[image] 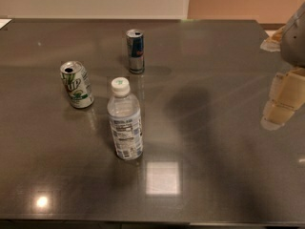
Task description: Pick redbull can
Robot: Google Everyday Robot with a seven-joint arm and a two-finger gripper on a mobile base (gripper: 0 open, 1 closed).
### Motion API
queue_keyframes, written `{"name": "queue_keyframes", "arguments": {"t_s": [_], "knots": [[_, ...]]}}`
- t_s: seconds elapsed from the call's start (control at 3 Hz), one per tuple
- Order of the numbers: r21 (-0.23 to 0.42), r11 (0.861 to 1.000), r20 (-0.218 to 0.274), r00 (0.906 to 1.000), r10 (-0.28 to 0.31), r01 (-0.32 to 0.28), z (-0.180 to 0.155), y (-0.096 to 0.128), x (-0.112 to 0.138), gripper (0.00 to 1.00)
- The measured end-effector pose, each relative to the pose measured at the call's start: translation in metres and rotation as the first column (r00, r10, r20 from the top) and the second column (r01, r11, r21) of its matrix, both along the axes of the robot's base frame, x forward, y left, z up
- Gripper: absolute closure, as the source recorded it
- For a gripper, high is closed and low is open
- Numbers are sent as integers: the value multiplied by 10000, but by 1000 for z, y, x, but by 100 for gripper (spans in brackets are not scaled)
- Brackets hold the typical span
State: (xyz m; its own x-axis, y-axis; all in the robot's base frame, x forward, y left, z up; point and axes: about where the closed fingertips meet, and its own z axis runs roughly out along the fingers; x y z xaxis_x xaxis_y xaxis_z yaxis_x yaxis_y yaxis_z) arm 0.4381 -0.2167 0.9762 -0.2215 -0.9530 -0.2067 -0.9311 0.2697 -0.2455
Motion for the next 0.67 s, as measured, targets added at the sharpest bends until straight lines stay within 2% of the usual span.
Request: {"name": "queue_keyframes", "arguments": {"t_s": [0.33,0.67], "knots": [[386,9993,-2,10000,8,-7,8,12,27,0],[957,9954,22,10000,47,-49,16,27,73,0]]}}
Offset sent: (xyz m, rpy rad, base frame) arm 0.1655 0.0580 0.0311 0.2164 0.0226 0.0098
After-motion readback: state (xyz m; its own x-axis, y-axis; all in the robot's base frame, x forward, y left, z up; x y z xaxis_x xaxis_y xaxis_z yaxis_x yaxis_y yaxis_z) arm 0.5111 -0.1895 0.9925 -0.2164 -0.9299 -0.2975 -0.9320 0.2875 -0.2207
